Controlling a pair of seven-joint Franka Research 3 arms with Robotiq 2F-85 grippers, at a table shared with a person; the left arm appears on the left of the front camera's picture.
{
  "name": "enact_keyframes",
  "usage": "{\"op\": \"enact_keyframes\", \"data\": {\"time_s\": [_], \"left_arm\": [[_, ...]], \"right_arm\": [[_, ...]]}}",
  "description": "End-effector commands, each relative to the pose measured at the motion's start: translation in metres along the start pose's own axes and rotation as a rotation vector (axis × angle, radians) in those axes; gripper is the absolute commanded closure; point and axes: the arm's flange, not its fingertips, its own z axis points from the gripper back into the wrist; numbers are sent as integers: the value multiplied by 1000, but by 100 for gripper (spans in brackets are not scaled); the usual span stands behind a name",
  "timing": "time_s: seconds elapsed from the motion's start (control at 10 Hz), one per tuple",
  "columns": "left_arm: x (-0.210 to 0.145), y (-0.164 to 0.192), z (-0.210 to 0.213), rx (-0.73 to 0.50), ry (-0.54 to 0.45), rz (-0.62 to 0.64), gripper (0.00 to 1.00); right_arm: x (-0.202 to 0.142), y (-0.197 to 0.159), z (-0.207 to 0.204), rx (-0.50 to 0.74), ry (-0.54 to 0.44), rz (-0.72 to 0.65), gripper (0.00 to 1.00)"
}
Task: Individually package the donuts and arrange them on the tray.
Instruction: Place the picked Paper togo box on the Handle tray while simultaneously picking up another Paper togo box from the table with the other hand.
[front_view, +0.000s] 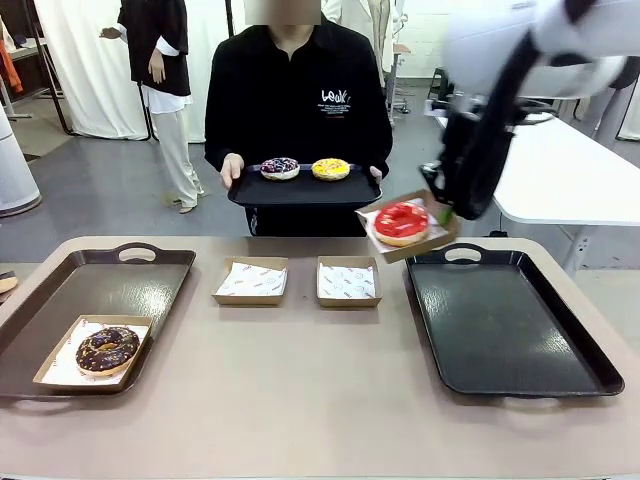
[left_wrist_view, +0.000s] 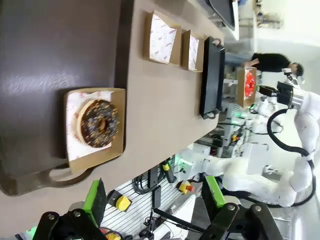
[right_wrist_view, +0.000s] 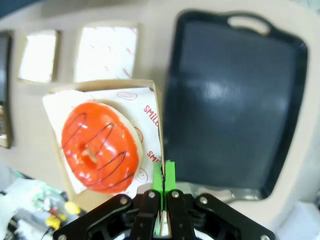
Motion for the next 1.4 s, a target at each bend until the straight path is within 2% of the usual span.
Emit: {"op": "enact_keyframes", "data": {"time_s": [0.0,0.2,0.4,0.6,0.9,1.1,1.3], "left_arm": [[26,-51,-21,134,23,-39,0],[46,-112,-56,290,78,-97,0],[62,-148,-98,426,105,-155,0],[78,-168,-146,554,142,-238,0],[102,-178,-222,693,62,-274,0],[118,-174,-262,774,-27,-287,0],[131,-161,-291,822,-50,-270,0]], "right_arm": [[-44,-31,-16,9,35,-42,99],[-83,-54,-27,-45,63,-44,99],[-106,-69,-41,-72,99,-65,99],[-113,-77,-58,-53,101,-75,99],[-117,-77,-77,-51,112,-84,99],[-116,-72,-66,-63,129,-99,99],[-116,-72,-66,-63,129,-99,99]]}}
